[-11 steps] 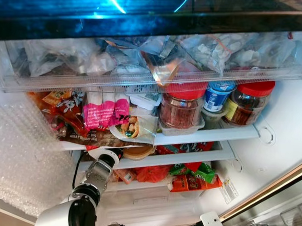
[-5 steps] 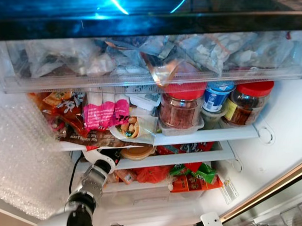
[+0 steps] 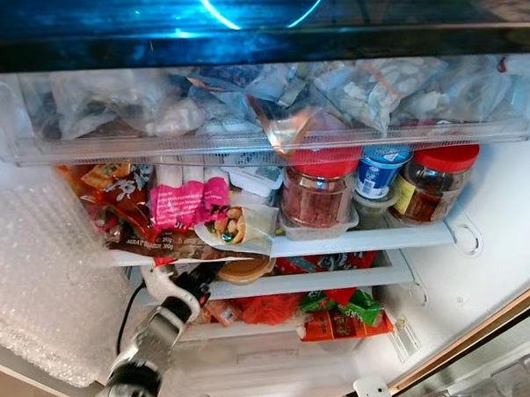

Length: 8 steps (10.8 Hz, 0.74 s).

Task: Restocking fridge

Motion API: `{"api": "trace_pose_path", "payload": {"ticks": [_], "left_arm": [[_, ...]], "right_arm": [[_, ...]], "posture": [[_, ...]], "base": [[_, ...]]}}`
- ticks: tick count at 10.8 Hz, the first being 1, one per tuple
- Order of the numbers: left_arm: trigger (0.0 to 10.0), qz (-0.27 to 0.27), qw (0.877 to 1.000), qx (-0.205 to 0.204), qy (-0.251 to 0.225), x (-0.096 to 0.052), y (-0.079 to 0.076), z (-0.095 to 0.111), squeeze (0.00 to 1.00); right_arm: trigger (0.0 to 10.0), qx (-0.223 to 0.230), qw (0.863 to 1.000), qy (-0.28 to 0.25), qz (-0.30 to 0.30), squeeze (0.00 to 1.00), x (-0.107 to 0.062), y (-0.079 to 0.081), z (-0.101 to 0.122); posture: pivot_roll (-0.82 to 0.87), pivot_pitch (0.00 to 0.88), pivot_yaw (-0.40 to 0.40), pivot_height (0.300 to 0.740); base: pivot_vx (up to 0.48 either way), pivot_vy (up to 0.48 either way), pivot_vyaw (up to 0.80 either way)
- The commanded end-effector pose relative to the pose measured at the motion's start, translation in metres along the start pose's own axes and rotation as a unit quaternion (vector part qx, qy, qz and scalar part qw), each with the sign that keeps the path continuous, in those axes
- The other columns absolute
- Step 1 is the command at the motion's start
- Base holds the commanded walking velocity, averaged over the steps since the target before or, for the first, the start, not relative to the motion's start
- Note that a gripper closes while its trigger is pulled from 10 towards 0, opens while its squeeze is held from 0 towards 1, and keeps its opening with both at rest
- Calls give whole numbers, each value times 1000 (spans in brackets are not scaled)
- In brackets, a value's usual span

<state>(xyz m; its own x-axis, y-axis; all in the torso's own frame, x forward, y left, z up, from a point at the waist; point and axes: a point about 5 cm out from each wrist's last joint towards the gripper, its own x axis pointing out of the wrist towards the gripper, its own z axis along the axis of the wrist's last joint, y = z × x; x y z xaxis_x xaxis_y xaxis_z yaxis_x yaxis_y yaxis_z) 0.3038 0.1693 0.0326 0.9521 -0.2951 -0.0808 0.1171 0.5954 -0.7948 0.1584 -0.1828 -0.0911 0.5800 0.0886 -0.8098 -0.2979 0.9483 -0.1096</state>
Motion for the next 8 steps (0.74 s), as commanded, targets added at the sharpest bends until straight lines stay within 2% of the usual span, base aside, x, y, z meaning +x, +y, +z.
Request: {"api": "trace_pose_path", "payload": {"ticks": [1, 6, 8], "left_arm": [[10000, -3, 1000, 2, 6, -2, 0, 2, 0], [10000, -25, 998, -24, 43, -15, -3, 0, 0], [10000, -26, 998, -33, 50, -9, -6, 0, 0]], "right_arm": [[10000, 6, 996, 89, 18, 0, -11, 16, -43], [10000, 3, 996, 89, 18, 0, -11, 16, -43], [10000, 1, 996, 88, 17, 0, -10, 15, -42]], "posture": [[-107, 4, 47, 651], [-106, 0, 50, 651], [-120, 16, 45, 651]], "base": [[0, 0, 0], [0, 0, 0], [0, 0, 0]]}}
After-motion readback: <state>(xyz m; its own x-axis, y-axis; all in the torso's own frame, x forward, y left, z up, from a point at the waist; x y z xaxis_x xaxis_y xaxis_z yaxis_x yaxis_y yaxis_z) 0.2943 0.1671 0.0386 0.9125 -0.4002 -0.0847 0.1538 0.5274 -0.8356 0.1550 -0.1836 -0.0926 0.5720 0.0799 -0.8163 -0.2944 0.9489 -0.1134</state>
